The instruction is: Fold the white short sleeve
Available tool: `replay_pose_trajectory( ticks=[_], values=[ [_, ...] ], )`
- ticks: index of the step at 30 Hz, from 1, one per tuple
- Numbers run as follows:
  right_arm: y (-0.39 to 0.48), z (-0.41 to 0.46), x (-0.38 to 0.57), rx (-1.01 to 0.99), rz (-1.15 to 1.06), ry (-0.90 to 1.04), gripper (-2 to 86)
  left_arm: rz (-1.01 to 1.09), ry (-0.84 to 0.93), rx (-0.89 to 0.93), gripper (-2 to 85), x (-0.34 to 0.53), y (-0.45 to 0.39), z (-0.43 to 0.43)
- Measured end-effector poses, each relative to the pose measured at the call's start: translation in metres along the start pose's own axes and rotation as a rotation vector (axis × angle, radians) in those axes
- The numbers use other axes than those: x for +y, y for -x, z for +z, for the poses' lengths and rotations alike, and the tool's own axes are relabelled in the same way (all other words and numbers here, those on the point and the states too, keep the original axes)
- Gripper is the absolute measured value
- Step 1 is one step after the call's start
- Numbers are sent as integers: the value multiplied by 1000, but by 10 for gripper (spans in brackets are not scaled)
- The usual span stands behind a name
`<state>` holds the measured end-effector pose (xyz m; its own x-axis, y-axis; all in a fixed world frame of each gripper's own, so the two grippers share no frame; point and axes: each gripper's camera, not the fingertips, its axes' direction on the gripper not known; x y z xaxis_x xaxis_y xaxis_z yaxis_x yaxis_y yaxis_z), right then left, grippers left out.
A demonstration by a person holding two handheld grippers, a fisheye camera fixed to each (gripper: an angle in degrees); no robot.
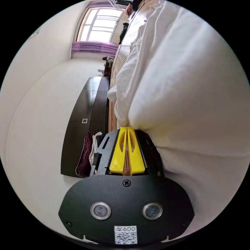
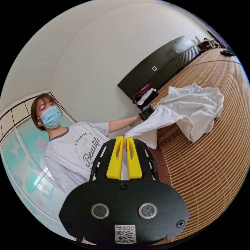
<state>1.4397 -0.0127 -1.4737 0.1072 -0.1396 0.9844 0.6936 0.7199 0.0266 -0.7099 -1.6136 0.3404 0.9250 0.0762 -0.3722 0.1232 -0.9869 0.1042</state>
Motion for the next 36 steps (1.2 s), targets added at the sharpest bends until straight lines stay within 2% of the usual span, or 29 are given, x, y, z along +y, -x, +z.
replay_pose_trajectory(
  ticks=[1, 2, 3, 4, 5, 6, 9, 11, 12, 14, 15, 17, 19, 20, 23, 26, 30, 34, 36],
  values=[
    [-8, -22, 9, 15, 45, -117, -8, 4, 2, 1, 0, 3, -1, 1],
    [-26, -41, 22, 61, 181, -233, -8, 15, 4, 2, 0, 5, -1, 1],
    [-38, -49, 29, 100, 285, -278, -8, 23, 4, 1, 1, 6, -2, 2],
    [-61, -62, 50, 235, 526, -358, -8, 49, 1, -1, 1, 9, -3, 2],
    [-69, -68, 72, 417, 678, -437, -8, 82, 2, 3, 2, 12, -4, 3],
    [-69, -67, 78, 488, 696, -451, -8, 100, 5, 8, 3, 13, -3, 4],
    [-58, -37, 88, 602, 679, -410, -8, 170, 32, 18, 8, 22, 5, 4],
    [-41, 1, 84, 629, 585, -352, -8, -98, -61, -37, 15, 51, 40, -13],
    [-37, 11, 82, 642, 562, -333, -8, -176, -79, -4, 17, 62, 52, -18],
    [-20, 54, 72, 728, 470, -250, -6, -425, -167, 279, 29, 117, 95, -38],
    [-17, 64, 70, 753, 451, -231, -6, -453, -210, 347, 35, 132, 100, -45],
    [-10, 98, 58, 847, 394, -174, 0, -464, -452, 536, 62, 198, 106, -83],
    [-12, 117, 50, 904, 374, -160, 13, -467, -587, 543, 75, 249, 96, -115],
    [-18, 127, 44, 927, 395, -151, 51, -483, -633, 544, 80, 279, 90, -132],
    [-32, 141, 34, 944, 432, -155, 117, -581, -583, 653, 92, 340, 80, -151],
    [-42, 150, 28, 914, 405, -153, 127, -770, -436, 837, 104, 389, 74, -130],
    [-62, 155, 26, 848, 414, -104, 125, -693, -364, 854, 104, 409, 60, -117],
    [-67, 159, 35, 744, 414, -50, 96, -745, -256, 1150, 108, 425, 61, -72],
    [-59, 166, 43, 753, 379, -8, 69, -757, -251, 1208, 98, 437, 64, -64]
  ],
)
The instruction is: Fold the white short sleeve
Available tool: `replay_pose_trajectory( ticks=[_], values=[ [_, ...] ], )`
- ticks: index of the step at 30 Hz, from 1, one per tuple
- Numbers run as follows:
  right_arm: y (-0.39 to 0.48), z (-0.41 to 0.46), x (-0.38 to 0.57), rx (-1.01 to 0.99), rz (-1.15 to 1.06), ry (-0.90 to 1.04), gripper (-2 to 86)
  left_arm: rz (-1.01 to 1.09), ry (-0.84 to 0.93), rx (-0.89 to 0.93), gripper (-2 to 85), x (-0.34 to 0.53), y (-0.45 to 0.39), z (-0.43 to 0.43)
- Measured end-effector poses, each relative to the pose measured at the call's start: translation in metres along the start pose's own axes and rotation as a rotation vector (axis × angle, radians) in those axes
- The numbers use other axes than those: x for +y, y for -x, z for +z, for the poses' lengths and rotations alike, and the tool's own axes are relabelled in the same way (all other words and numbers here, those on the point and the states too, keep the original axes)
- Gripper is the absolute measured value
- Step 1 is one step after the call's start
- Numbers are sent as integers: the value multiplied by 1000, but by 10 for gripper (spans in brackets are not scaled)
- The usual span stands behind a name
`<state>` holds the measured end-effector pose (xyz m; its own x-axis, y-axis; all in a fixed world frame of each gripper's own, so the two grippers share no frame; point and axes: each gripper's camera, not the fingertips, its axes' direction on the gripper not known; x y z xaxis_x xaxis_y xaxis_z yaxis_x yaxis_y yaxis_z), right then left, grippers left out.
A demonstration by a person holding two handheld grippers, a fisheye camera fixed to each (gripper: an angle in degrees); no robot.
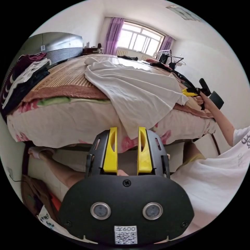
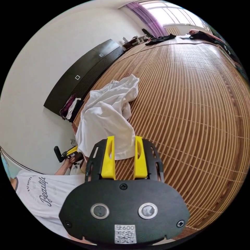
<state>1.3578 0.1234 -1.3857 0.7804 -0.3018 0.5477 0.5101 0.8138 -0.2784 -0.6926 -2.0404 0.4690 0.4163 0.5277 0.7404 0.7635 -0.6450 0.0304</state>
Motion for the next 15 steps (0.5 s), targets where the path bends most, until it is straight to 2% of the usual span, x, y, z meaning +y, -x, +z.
replay_pose_trajectory(
  ticks=[3, 7, 9, 12, 14, 15],
  values=[
    [7, 6, 23, 59, -54, 70, 6, 4, -38, 23, 67, 17, 8, -18],
    [1, -14, 63, -46, -65, 56, -7, -3, -28, 127, 30, 40, 22, -48],
    [-6, -35, 86, -139, -58, 18, -8, -9, -50, 175, 25, 51, 34, -71],
    [-27, -84, 136, -364, -30, -101, -8, -111, -156, 364, 19, 73, 73, -124],
    [-41, -128, 184, -623, -35, -229, -8, -211, -343, 531, 16, 95, 109, -181],
    [-41, -137, 196, -661, -44, -253, -8, -228, -387, 564, 15, 99, 116, -196]
  ],
)
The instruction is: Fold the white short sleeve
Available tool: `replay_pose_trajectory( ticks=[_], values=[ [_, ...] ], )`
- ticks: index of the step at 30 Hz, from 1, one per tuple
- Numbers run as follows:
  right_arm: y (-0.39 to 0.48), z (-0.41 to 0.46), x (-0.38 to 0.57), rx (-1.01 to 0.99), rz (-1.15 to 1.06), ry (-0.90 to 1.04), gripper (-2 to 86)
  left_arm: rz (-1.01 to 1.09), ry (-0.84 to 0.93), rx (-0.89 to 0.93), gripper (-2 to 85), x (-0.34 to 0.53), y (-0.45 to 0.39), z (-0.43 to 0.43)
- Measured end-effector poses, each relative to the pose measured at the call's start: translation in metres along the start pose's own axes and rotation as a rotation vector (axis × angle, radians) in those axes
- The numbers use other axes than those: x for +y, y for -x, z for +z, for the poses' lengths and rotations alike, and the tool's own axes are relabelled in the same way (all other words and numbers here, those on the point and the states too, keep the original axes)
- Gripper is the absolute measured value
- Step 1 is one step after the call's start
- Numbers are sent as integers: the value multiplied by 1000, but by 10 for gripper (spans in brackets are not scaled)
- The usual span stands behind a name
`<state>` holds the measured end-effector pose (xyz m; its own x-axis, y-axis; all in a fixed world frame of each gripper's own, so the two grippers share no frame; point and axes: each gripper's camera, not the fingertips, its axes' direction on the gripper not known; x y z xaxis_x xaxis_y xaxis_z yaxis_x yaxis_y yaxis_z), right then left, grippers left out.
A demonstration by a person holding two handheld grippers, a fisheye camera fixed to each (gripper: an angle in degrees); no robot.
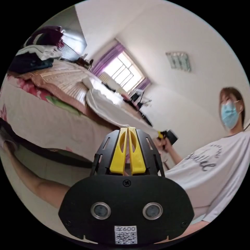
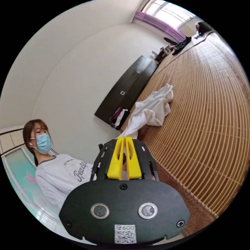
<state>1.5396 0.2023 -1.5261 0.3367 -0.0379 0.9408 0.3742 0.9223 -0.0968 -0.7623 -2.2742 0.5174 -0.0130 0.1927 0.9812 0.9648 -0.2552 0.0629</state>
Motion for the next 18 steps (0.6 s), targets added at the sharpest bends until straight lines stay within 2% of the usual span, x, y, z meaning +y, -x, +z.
replay_pose_trajectory(
  ticks=[3, 5, 8, 11, 12, 13, 14, 15, 16, 17, 18],
  values=[
    [46, -38, 42, -147, -117, -66, -8, 68, -200, 184, 12, -17, -29, -72],
    [84, -68, 75, -295, -217, -212, -8, 164, -340, 394, 11, -34, -60, -112],
    [128, -89, 109, -465, -378, -390, -8, 331, -431, 596, 10, -60, -112, -130],
    [156, -99, 121, -460, -413, -512, -8, 385, -473, 707, 11, -92, -148, -122],
    [157, -100, 119, -432, -381, -532, -8, 377, -463, 707, 11, -100, -151, -116],
    [149, -101, 109, -343, -235, -567, -8, 340, -417, 640, 11, -118, -156, -101],
    [133, -99, 95, -225, -35, -576, -8, 272, -344, 519, 11, -138, -155, -81],
    [124, -97, 87, -166, 55, -564, -8, 231, -292, 452, 11, -150, -153, -68],
    [105, -93, 65, -71, 167, -533, -8, 161, -167, 333, 11, -177, -144, -37],
    [83, -90, 37, -35, 222, -506, -8, 130, -62, 236, 10, -205, -131, -8],
    [72, -90, 21, -34, 245, -489, -8, 100, -35, 194, 10, -219, -121, 4]
  ],
)
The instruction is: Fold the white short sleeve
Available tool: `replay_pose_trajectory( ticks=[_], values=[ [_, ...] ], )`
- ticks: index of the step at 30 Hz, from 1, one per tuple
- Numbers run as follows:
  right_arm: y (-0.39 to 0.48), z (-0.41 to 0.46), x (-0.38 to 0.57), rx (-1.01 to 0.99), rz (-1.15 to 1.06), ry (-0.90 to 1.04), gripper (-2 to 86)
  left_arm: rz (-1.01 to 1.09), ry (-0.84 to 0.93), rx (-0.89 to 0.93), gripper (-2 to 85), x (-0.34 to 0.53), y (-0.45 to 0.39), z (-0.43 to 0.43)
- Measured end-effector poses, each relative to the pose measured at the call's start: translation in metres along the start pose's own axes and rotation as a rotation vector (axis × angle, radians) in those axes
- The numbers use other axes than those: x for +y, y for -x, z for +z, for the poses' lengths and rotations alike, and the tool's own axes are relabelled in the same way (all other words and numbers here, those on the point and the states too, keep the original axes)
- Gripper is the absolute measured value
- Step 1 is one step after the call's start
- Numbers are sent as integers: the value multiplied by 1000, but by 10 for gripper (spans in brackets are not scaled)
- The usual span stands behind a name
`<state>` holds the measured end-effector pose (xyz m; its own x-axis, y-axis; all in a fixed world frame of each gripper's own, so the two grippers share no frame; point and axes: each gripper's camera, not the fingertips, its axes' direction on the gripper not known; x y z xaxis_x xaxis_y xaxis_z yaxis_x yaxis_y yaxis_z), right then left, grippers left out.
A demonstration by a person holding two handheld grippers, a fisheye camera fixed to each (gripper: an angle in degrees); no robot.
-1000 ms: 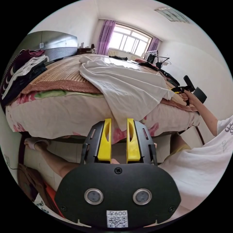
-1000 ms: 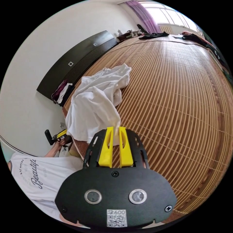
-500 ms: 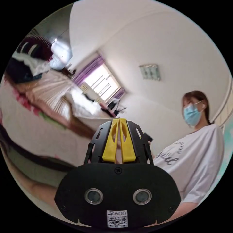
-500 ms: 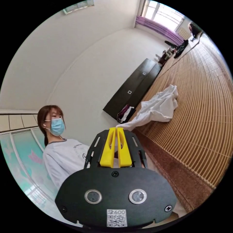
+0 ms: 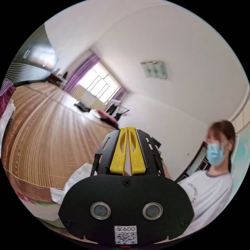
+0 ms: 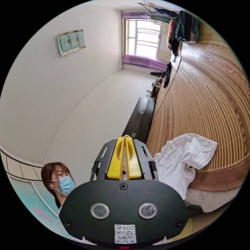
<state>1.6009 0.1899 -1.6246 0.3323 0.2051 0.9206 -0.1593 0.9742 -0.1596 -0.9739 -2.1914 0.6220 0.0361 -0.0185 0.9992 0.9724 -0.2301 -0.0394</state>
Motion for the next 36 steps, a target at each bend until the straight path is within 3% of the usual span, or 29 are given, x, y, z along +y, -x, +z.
replay_pose_trajectory(
  ticks=[1, 2, 4, 6, 7, 8, 10, 12, 15, 17, 19, 27, 29, 32, 36],
  values=[
    [-14, 20, -37, 3, 57, 40, -8, -132, 25, -29, 9, -24, 35, 19],
    [-17, 42, -72, 16, 87, 42, -8, -213, 54, 55, 9, -52, 62, 41],
    [24, 70, -118, 16, -23, -61, -8, -247, 49, 65, 8, -103, 65, 70],
    [125, 103, -138, -74, -373, -216, -8, -14, -58, -28, 8, -172, 4, 81],
    [207, 127, -138, -137, -610, -256, -8, 136, -245, -22, 8, -212, -54, 74],
    [286, 143, -126, -184, -854, -296, -8, 254, -428, 65, 8, -244, -110, 65],
    [375, 153, -104, -157, -1067, -375, -8, 419, -600, 127, 8, -284, -190, 48],
    [436, 158, -99, -77, -1143, -342, -8, 554, -667, 105, 8, -310, -253, 31],
    [472, 160, -103, 76, -1187, -179, -8, 722, -564, 149, 9, -329, -298, 18],
    [452, 162, -113, 172, -1111, -67, -8, 798, -385, 85, 9, -320, -293, 25],
    [419, 168, -126, 191, -1023, 40, -8, 745, -246, -11, 9, -304, -264, 37],
    [187, 226, -161, 257, -392, 403, -8, 264, 141, -120, 11, -163, -77, 81],
    [106, 228, -153, 395, -208, 479, -8, 0, 246, -134, 12, -112, -20, 88],
    [21, 216, -144, 372, 27, 496, -8, -299, 336, -36, 12, -49, 42, 88],
    [-27, 214, -134, 417, 172, 579, -8, -420, 438, -62, 12, -10, 69, 81]
  ],
)
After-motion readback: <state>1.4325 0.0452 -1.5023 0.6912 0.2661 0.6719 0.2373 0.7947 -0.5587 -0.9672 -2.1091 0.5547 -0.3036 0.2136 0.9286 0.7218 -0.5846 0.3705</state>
